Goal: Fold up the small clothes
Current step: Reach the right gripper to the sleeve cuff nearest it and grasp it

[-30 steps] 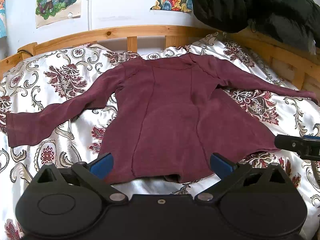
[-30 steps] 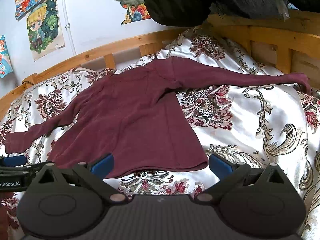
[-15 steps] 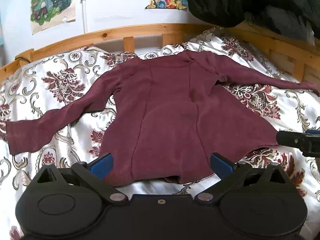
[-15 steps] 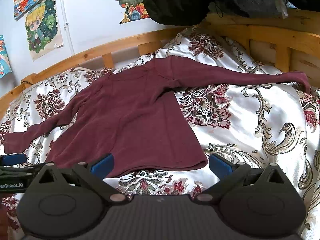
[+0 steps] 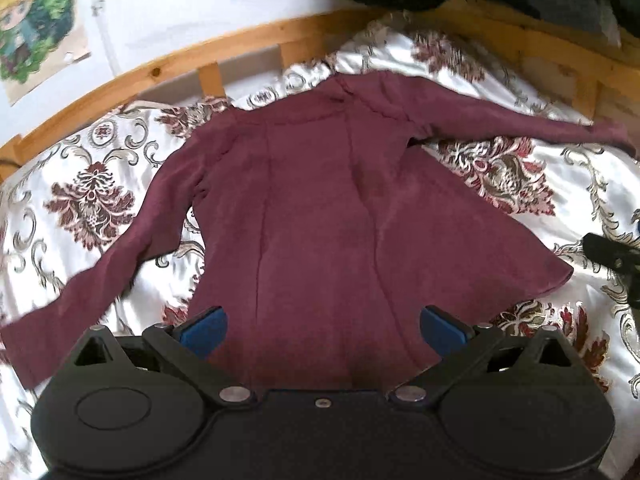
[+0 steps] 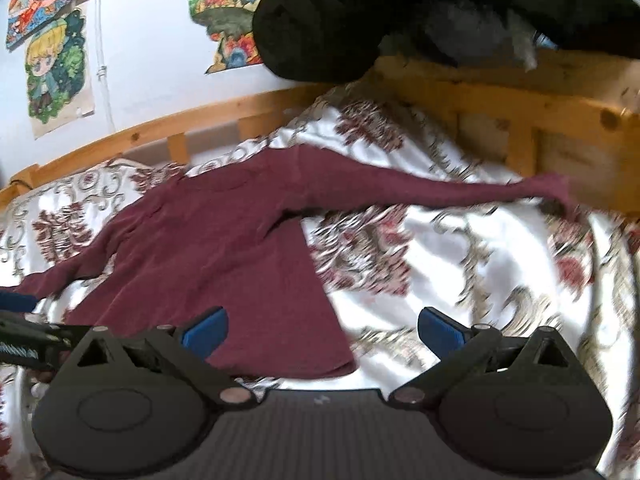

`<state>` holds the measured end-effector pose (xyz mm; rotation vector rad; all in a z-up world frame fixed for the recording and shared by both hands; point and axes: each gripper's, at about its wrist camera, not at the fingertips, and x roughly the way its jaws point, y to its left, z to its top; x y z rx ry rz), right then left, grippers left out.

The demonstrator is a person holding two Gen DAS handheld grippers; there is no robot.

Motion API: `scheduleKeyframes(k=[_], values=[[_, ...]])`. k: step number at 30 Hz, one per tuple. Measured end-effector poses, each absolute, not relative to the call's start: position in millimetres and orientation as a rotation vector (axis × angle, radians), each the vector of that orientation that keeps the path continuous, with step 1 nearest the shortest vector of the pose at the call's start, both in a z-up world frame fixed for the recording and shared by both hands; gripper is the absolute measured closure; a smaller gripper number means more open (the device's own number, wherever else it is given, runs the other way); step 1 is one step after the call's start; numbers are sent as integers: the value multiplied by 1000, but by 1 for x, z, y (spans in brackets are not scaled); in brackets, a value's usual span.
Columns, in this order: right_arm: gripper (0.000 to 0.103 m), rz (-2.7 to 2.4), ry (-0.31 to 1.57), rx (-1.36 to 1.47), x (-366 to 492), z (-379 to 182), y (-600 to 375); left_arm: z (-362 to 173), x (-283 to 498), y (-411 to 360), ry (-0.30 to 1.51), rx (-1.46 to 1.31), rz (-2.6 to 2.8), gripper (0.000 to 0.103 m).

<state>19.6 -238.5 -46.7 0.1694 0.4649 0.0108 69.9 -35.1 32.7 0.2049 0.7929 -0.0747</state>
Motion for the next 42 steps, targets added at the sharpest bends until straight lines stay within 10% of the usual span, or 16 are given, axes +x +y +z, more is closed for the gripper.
scheduleKeyframes(k=[12, 29, 42], values=[[0, -80, 403, 186, 100, -14, -308, 85, 145, -40, 883, 121, 12, 1], [0, -259, 329, 457, 121, -67, -391, 22, 161, -77, 895, 5, -30, 1], [19, -268, 461, 600, 151, -80, -446, 6, 142, -111, 872, 171, -160, 1]])
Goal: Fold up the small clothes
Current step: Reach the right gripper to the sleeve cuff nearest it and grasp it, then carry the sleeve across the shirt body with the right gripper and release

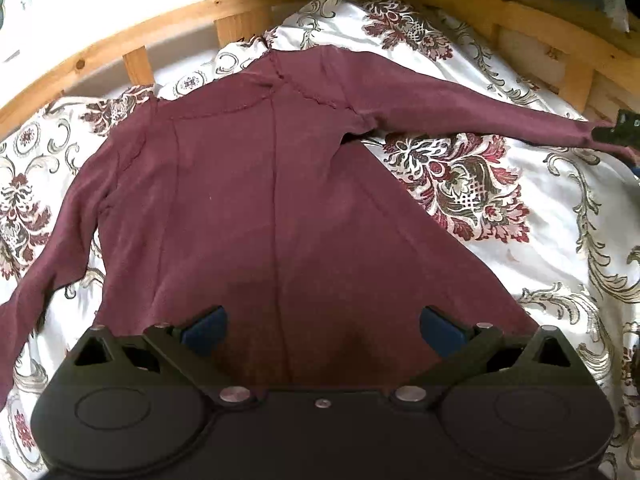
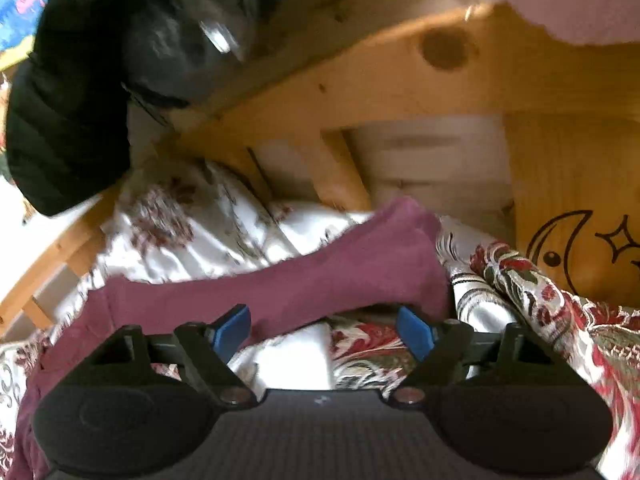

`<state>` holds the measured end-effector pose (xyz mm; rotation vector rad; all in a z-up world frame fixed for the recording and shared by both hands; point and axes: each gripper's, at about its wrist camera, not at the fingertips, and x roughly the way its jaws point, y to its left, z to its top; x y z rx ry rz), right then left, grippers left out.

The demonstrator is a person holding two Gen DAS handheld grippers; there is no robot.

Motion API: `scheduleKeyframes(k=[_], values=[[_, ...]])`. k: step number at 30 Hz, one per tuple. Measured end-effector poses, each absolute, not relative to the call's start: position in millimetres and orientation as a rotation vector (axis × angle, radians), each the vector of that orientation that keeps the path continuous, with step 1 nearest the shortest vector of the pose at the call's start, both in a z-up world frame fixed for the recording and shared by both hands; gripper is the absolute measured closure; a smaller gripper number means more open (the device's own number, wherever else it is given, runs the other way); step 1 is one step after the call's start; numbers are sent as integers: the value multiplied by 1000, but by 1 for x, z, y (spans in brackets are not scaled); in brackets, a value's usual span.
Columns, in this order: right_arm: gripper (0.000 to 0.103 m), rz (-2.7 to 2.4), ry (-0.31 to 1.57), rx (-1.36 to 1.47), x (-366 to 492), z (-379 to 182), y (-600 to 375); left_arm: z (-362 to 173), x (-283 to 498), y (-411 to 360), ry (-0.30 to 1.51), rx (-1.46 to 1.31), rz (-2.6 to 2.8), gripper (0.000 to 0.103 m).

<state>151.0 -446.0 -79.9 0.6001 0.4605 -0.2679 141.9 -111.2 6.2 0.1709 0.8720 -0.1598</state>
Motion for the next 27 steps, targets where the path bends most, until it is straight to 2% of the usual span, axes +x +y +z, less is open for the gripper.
scheduleKeyframes(k=[3, 6, 8, 10, 11, 12, 13, 16, 27], values=[[20, -260, 433, 664, 151, -84, -454, 7, 138, -106, 885, 161, -154, 1], [27, -280, 382, 724, 147, -87, -461, 9, 131, -99, 882, 157, -150, 1], [36, -304, 359, 750, 146, -89, -464, 13, 124, -93, 865, 156, -148, 1], [52, -337, 335, 752, 146, -92, -463, 18, 118, -86, 844, 150, -139, 1], [57, -351, 324, 751, 145, -93, -463, 20, 115, -81, 836, 143, -133, 1], [67, -365, 310, 748, 146, -94, -462, 22, 113, -76, 829, 133, -127, 1], [82, -374, 299, 739, 147, -95, -461, 24, 110, -70, 822, 118, -119, 1], [96, -376, 264, 672, 149, -90, -454, 29, 106, -52, 807, 64, -99, 1], [97, -157, 61, 17, 167, -16, -317, 30, 108, -2, 788, -67, -19, 1]])
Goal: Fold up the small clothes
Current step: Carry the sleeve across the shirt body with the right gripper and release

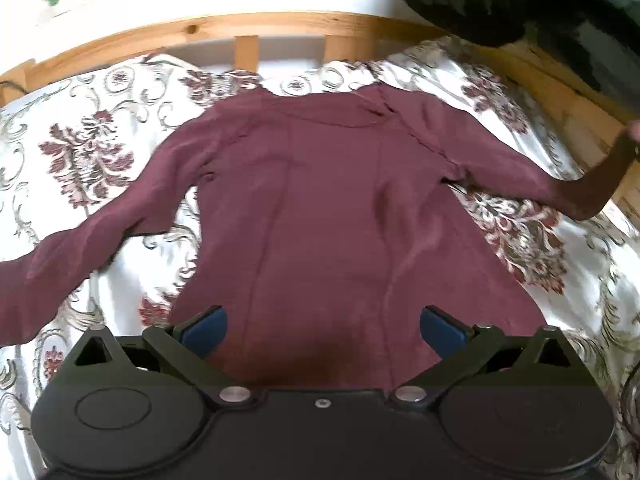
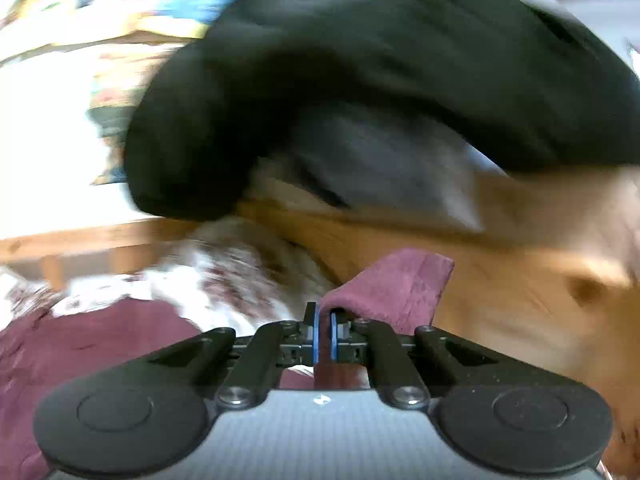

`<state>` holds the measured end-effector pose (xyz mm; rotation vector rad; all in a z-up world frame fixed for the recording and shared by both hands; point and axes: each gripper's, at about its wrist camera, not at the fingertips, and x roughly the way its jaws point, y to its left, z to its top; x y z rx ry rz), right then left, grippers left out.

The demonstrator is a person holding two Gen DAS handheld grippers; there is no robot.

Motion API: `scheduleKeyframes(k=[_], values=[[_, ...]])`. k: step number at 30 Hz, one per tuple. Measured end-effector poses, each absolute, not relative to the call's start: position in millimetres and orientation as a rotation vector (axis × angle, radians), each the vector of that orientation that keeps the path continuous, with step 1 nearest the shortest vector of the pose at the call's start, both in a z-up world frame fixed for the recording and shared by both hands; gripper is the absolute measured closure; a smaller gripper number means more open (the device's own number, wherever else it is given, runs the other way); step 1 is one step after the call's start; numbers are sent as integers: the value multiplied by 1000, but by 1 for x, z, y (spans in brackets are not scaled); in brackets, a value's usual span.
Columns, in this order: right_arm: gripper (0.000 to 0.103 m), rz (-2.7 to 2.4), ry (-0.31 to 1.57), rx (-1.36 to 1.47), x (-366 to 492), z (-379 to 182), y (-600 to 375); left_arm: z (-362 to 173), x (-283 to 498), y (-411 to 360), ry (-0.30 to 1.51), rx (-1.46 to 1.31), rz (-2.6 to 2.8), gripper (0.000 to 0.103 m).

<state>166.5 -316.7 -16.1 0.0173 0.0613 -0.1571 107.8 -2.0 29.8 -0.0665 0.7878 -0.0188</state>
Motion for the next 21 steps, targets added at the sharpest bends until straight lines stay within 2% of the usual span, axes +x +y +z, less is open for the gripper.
scheduleKeyframes(k=[5, 10, 15, 21], values=[[97, 39, -55, -335, 170, -1, -220, 33, 106, 22, 757, -108, 73, 1], [97, 259, -87, -718, 162, -31, -133, 31, 101, 40, 759, -161, 119, 1], [97, 417, -18, -870, 151, -71, -93, 28, 97, 45, 756, -155, 140, 1], [97, 536, 58, -922, 126, -107, -71, 28, 95, 49, 742, -155, 164, 1]])
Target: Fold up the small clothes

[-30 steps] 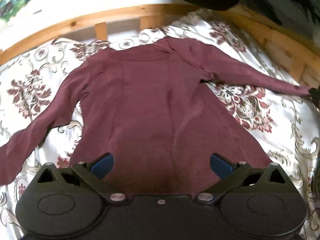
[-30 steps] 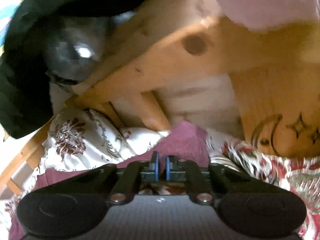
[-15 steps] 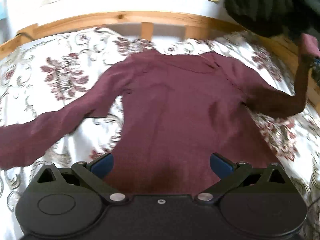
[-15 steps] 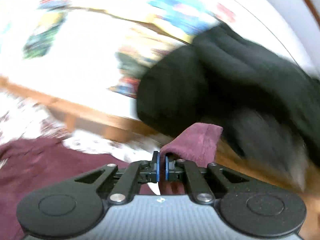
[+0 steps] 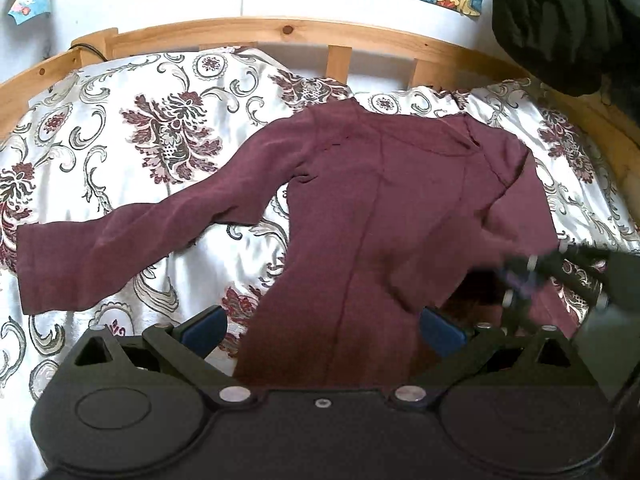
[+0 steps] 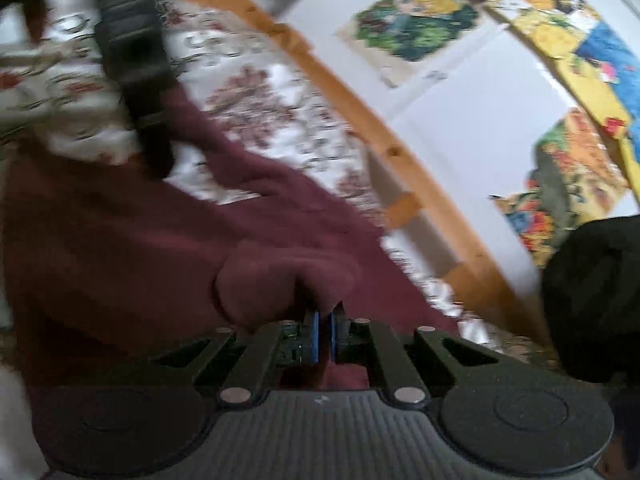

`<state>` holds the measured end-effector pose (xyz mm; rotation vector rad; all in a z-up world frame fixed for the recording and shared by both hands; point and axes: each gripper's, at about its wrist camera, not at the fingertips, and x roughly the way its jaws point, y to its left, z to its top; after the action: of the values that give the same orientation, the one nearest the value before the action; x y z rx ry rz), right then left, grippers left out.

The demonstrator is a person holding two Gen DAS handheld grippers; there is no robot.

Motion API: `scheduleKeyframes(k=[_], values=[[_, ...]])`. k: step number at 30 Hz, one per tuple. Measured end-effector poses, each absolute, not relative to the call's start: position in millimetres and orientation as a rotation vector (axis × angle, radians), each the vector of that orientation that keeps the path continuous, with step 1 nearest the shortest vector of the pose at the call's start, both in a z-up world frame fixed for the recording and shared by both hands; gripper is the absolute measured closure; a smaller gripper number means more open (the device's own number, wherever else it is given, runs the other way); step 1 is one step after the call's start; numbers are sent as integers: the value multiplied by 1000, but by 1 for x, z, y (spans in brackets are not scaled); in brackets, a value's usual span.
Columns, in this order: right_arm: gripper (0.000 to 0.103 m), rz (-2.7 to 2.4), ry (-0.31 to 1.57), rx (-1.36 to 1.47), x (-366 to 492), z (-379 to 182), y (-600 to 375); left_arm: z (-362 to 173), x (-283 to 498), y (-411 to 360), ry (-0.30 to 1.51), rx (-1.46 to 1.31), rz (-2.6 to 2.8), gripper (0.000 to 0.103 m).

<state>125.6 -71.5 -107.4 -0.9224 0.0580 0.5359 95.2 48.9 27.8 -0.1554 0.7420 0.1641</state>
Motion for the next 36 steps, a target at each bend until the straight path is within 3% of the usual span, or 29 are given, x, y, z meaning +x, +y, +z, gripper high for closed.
scheduleKeyframes(k=[14, 18, 21, 25, 27, 30, 32, 33, 36], values=[[86, 722, 224, -788, 79, -109, -103, 33, 129, 50, 687, -160, 176, 1], [53, 709, 263, -700, 78, -103, -121, 22, 156, 44, 716, -168, 141, 1], [42, 672, 279, -666, 87, -96, -134, 6, 173, 41, 813, -196, 128, 1], [26, 590, 315, -591, 108, -91, -156, -9, 175, 44, 910, -369, 94, 9], [21, 557, 329, -542, 116, -90, -166, -10, 173, 44, 926, -441, 71, 17], [19, 522, 339, -497, 125, -88, -176, -12, 172, 42, 950, -505, 42, 47], [18, 508, 338, -478, 128, -86, -179, -13, 170, 38, 953, -530, 0, 91], [17, 506, 334, -473, 129, -86, -180, -12, 168, 36, 939, -528, -12, 100], [16, 497, 328, -466, 129, -86, -183, 2, 150, 24, 794, -429, -1, 99]])
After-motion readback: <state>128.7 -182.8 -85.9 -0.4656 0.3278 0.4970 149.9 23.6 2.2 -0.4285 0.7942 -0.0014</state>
